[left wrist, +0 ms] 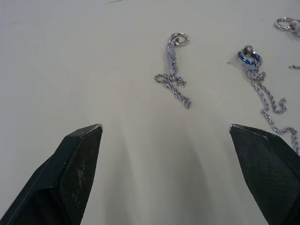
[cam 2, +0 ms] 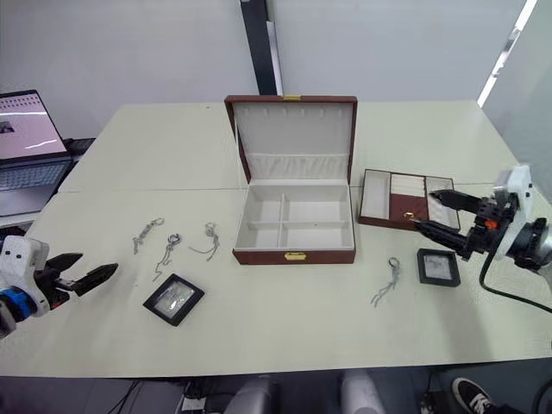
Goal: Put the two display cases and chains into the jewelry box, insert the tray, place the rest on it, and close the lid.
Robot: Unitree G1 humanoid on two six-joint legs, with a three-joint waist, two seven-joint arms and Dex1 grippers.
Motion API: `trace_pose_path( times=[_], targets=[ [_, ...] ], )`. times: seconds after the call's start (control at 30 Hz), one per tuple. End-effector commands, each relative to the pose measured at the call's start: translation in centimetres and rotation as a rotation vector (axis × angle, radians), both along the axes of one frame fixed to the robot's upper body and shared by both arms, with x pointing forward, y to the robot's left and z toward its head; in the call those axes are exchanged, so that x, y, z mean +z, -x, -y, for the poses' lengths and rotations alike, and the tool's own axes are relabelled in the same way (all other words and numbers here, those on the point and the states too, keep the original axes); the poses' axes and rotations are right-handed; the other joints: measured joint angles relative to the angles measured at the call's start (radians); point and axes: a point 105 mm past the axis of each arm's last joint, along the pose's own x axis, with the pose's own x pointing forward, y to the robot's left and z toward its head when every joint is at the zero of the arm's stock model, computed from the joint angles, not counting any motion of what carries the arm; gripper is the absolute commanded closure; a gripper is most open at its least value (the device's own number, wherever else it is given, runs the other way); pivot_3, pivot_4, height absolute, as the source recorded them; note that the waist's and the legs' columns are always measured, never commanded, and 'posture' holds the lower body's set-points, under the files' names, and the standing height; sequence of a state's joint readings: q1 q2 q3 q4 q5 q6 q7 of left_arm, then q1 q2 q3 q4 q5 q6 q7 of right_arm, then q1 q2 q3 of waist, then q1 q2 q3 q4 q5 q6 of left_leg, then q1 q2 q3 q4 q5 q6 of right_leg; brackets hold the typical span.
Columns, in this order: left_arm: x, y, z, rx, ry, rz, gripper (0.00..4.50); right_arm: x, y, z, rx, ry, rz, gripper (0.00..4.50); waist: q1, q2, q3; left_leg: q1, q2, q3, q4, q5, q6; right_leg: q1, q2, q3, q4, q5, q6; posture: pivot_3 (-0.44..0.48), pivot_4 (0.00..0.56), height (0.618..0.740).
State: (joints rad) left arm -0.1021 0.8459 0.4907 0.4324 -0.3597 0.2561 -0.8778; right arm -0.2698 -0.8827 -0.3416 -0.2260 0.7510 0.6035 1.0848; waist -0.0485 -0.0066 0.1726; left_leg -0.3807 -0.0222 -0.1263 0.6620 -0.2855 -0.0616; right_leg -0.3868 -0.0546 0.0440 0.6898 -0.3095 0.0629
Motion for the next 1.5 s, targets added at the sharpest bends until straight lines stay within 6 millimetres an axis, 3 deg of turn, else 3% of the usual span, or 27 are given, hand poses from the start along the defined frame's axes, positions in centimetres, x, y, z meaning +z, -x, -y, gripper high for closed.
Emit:
trace_pose_path(
  times=[0.03, 0.2, 0.37, 0.8, 1.2, 1.5],
  targets=[
    [1.1, -1.0, 0.3, 0.023, 0.01, 0.066, 0.0, 1.3, 1.3, -2.9, 0.127, 0.004, 0.044, 0.03, 0.003, -0.001, -0.001, 0.0, 0.0, 0.0, 0.0, 0.0, 0.0, 0.0, 0.0, 0.0, 0.0, 0.0, 0.0, 0.0, 0.15, 0.74],
    [0.7, -2.2, 1.1, 0.045, 0.055, 0.093, 0.0, 1.6, 1.5, -5.0, 0.197, 0.052, 0.103, 0.03, 0.009, -0.002, -0.001, -0.001, 0.0, -0.003, 0.0, 0.0, 0.0, 0.0, 0.0, -0.001, -0.001, 0.0, 0.0, 0.0, 0.15, 0.74],
    [0.3, -2.8, 1.7, 0.039, 0.054, 0.096, 0.0, 0.9, 1.2, -4.8, 0.178, 0.103, 0.131, 0.03, 0.011, -0.002, -0.001, -0.001, 0.0, -0.004, 0.0, 0.0, 0.0, -0.001, 0.0, -0.001, -0.001, 0.0, 0.0, 0.0, 0.15, 0.74],
    [0.8, -5.8, 1.7, 0.0, 0.029, 0.096, 0.0, -5.3, 3.0, -4.0, 0.172, 0.13, 0.069, 0.03, 0.011, -0.004, -0.002, 0.0, -0.001, -0.004, 0.0, 0.0, 0.0, 0.0, 0.001, -0.002, -0.001, 0.0, 0.0, 0.0, 0.15, 0.74],
    [0.6, -7.4, 1.9, -0.012, 0.039, 0.1, 0.0, -3.8, 2.3, -5.0, 0.172, 0.089, 0.13, 0.03, 0.008, -0.005, -0.002, 0.0, -0.001, -0.004, 0.001, 0.0, 0.0, 0.0, 0.001, -0.002, 0.0, 0.0, 0.0, 0.0, 0.15, 0.74],
    [-0.8, -7.7, 1.8, 0.028, 0.035, 0.11, 0.0, -3.2, 1.7, -4.8, 0.154, 0.096, 0.141, 0.03, 0.007, -0.005, -0.002, 0.0, -0.002, -0.004, 0.001, 0.0, 0.0, 0.0, 0.001, -0.003, 0.0, 0.0, 0.0, 0.0, 0.15, 0.74]
  ],
)
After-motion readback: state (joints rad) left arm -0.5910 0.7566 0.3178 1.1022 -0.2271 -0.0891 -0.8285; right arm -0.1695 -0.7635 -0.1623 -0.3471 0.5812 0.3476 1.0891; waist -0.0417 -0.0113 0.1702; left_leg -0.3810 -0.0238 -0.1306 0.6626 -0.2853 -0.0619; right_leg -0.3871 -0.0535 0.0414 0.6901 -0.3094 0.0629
